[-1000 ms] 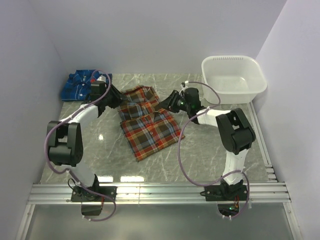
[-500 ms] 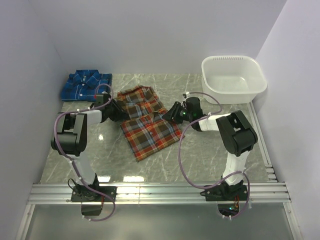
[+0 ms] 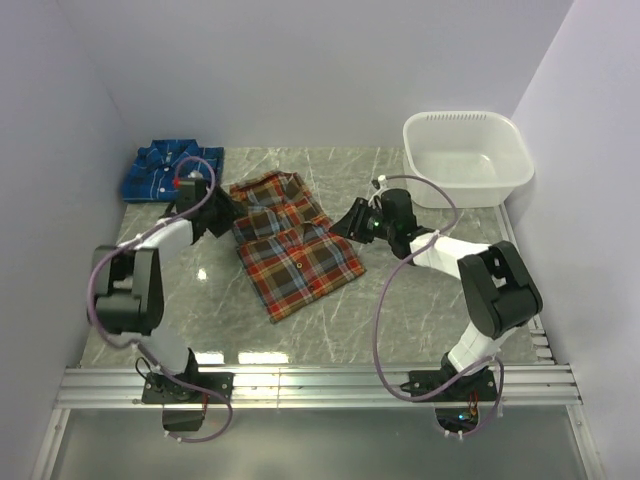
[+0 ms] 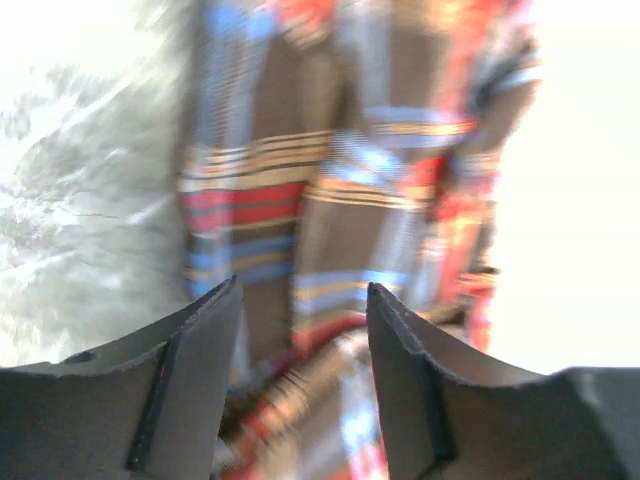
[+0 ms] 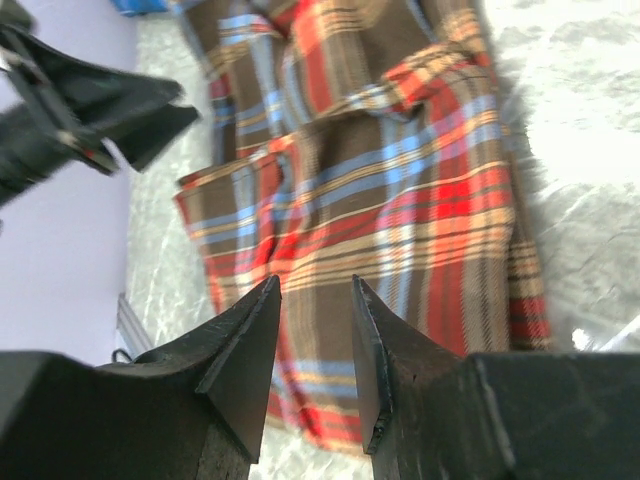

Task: Fold and stack the long sleeve shirts
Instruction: Fold the shirt

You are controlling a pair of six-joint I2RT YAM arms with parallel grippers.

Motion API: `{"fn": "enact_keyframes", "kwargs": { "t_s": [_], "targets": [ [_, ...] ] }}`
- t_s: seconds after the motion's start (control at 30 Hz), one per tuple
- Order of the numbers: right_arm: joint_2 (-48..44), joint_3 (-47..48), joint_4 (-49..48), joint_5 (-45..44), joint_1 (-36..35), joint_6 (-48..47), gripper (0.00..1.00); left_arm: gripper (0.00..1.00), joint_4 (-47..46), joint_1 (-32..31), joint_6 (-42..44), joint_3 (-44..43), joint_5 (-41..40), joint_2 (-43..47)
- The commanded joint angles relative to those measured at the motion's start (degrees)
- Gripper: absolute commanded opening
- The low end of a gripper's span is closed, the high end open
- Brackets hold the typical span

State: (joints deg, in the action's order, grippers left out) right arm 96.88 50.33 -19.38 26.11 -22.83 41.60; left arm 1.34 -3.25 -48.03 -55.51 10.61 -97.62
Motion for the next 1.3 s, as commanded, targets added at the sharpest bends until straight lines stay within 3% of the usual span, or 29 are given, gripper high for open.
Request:
{"fn": "enact_keyframes", "kwargs": {
  "t_s": [0.0,0.1,0.27,0.43,0.7,0.93,1.1,1.27],
  "targets": [
    [-3.72,-0.67,1.36,1.83,0.15,-1.27,0.42,0.62,4.71,-0.36,3.46,-5.05,-2.78,10.51],
    [-3.28,-1.28,-1.26,3.07,-0.02,0.58,0.42,0.66,6.65,-2.46,3.91,-3.65,-2.88,16.22],
    [0.93,-2.68,-6.8,2.46,0.07,4.18,0.42,0.64,1.14,-8.53,1.37,7.23,1.94,20.46],
    [8.83,-5.32,-15.42,-0.27,0.77,7.43,0.42,0.58,-9.67,-8.36,-2.68,14.28,3.02,13.72],
    [13.08,-11.03,-23.5,-2.11,3.84,8.85,0.41,0.57,-14.79,-7.92,-4.8,15.78,2.05,3.94],
    [3.5,-9.29,-14.74,1.13,4.29,2.88,0.42,0.57,-14.7,-8.27,-3.12,16.04,1.43,4.55],
    [0.5,-3.84,-7.01,7.54,-3.52,-0.11,0.42,0.57,-13.3,-9.76,-1.81,14.02,1.43,4.37],
    [4.0,3.45,-3.22,10.54,-12.22,-1.79,0.42,0.57,-12.6,-10.2,-1.54,12.97,1.43,3.41]
  ]
}}
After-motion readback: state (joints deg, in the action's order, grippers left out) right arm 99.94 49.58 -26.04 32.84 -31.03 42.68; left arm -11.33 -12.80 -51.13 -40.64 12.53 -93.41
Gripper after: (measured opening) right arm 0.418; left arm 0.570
